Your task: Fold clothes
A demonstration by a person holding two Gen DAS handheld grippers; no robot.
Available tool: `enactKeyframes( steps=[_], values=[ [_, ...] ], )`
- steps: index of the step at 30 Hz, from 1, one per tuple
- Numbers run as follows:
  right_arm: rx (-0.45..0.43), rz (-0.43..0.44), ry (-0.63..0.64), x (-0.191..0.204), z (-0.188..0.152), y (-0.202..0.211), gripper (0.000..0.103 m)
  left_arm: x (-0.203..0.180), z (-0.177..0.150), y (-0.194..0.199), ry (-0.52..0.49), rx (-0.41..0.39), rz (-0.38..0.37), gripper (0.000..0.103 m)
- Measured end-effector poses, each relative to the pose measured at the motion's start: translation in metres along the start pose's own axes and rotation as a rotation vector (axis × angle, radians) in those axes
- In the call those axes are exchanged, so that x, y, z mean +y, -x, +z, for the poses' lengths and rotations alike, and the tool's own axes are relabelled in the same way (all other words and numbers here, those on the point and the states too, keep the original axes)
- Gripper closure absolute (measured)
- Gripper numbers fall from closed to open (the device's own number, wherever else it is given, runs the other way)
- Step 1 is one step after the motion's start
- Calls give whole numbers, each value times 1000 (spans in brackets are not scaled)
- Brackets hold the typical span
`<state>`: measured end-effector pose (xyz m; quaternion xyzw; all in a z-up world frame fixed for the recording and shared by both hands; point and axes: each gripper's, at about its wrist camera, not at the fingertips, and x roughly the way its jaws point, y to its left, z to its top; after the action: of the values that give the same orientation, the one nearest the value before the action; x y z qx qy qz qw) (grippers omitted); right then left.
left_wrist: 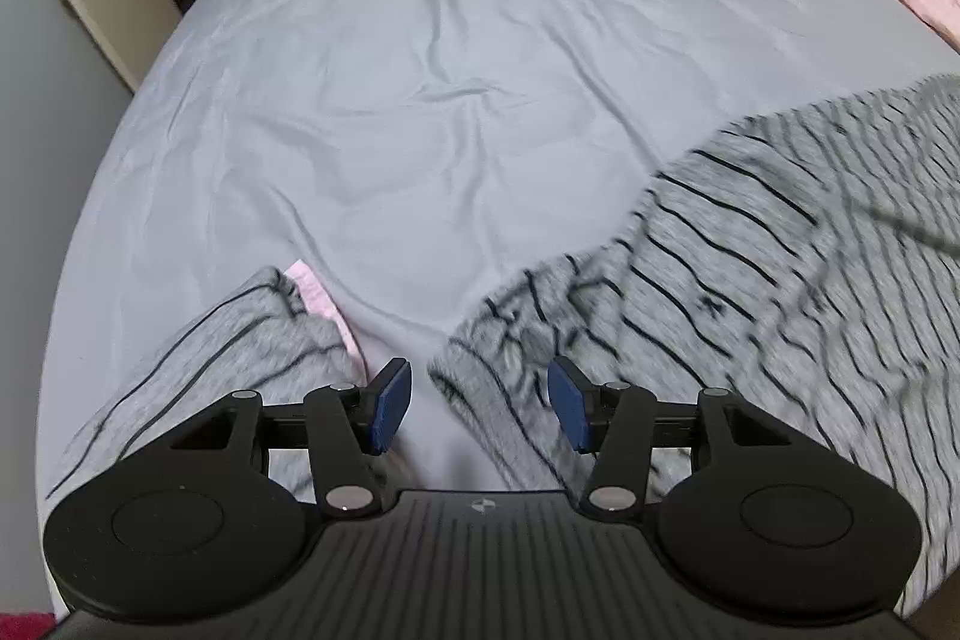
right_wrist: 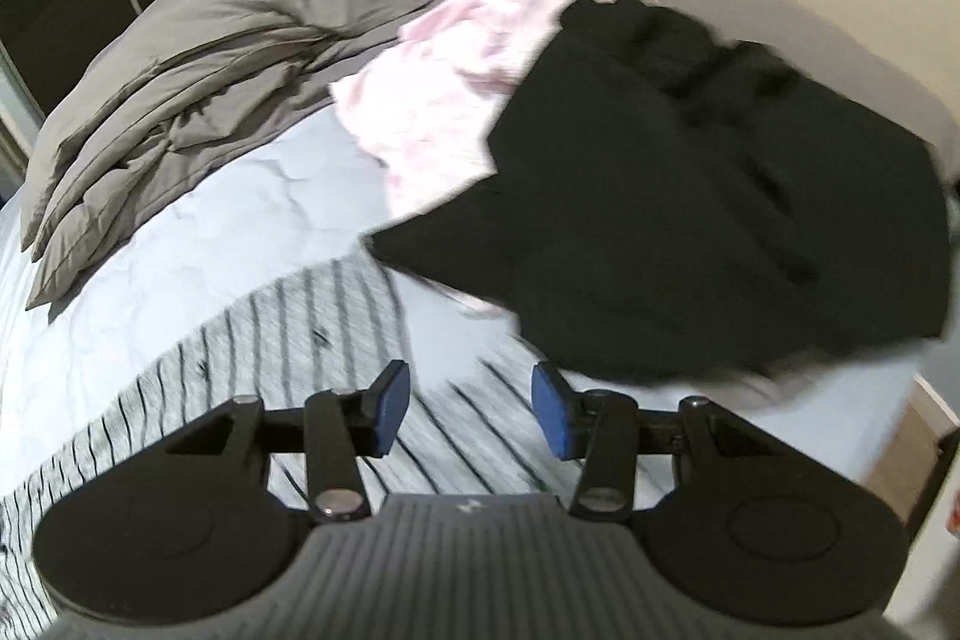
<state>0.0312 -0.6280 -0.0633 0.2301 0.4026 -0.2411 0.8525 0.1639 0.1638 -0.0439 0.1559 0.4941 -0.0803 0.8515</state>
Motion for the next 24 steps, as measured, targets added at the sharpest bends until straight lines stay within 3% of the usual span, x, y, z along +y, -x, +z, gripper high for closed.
enactKeyframes(
  steps=[8,18,19,21,22,23,24],
  values=[
    [56,29,50,59,37,-97,53,18,12,-50,66,46,-22,53],
    [130,3,1,65,49,-182,54,24,15,-81,52,60,-45,48],
    [129,9,4,67,48,-186,57,22,15,-83,41,60,-42,48],
    [121,10,27,73,49,-191,77,19,16,-85,24,59,-36,48],
    [116,8,40,77,50,-192,95,18,16,-86,23,58,-40,49],
    [112,9,48,81,52,-192,96,17,17,-86,24,62,-54,52],
    [104,7,57,85,53,-191,97,16,18,-86,24,69,-74,67]
  ],
)
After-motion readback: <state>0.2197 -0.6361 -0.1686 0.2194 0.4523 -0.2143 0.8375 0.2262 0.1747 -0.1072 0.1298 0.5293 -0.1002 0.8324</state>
